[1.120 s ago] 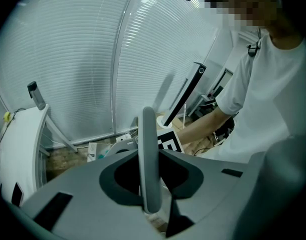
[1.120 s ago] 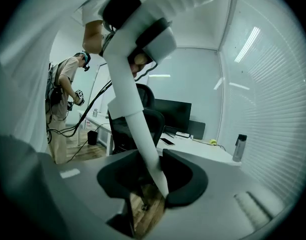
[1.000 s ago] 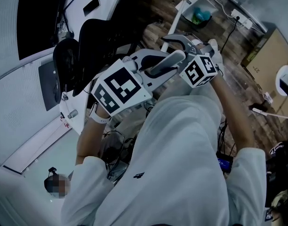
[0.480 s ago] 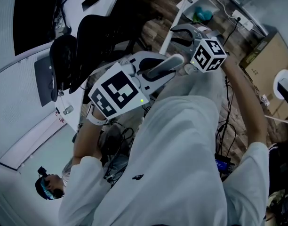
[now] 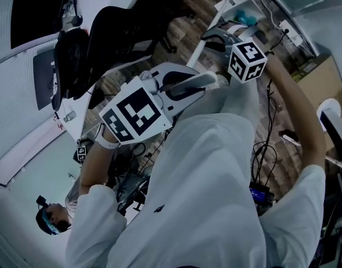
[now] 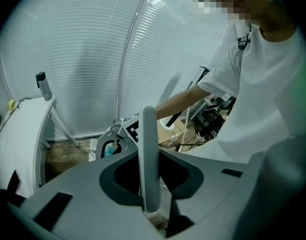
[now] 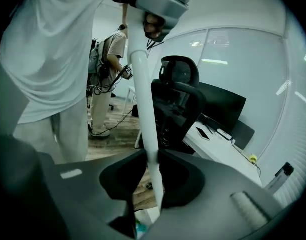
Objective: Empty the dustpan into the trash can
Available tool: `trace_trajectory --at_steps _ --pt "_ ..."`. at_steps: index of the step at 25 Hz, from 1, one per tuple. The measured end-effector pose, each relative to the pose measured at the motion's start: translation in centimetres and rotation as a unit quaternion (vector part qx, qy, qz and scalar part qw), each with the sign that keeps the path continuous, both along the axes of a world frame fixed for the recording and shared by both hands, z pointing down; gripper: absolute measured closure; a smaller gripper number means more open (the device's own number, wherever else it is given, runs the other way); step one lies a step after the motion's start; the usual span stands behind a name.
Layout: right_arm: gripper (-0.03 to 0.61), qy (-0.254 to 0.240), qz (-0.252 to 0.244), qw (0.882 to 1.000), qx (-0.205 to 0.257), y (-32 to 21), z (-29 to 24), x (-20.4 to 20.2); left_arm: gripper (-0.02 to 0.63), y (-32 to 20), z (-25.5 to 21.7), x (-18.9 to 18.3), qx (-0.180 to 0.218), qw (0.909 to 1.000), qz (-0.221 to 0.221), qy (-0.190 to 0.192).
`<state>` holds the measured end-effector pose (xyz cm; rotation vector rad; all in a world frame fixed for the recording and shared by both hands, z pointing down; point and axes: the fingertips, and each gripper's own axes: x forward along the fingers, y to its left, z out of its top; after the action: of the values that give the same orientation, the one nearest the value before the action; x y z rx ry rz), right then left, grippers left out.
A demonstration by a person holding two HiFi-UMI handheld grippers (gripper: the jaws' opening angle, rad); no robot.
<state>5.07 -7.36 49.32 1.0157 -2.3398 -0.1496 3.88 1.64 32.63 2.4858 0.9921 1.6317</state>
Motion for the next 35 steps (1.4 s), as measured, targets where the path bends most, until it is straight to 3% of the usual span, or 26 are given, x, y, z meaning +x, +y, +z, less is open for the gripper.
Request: trace_trajectory --at_steps 10,20,27,35 --pt "0.488 0.037 0.013 0.998 0.055 -2.0 -3.0 -1.0 0.525 0.4 -1.9 -1.7 0.003 0.9995 0.006 0.031" --pt "0.488 0.035 0.054 0.995 0.078 -1.1 -3.3 0.0 0.526 1.9 -1.6 -1.2 0.033 0.9984 0.027 0.036" --pt "0.489 0.024 0.039 0.997 0.069 -1.6 -4.0 -1.1 0.525 0.3 -3.2 -0.9 0.009 0.9981 -0.034 0.051" --pt "0.489 0.015 0.004 0.998 0.057 -2.3 -5.2 -4.0 0.524 -2.0 -5.4 -2.5 -0.027 0.9886 -0.129 0.073"
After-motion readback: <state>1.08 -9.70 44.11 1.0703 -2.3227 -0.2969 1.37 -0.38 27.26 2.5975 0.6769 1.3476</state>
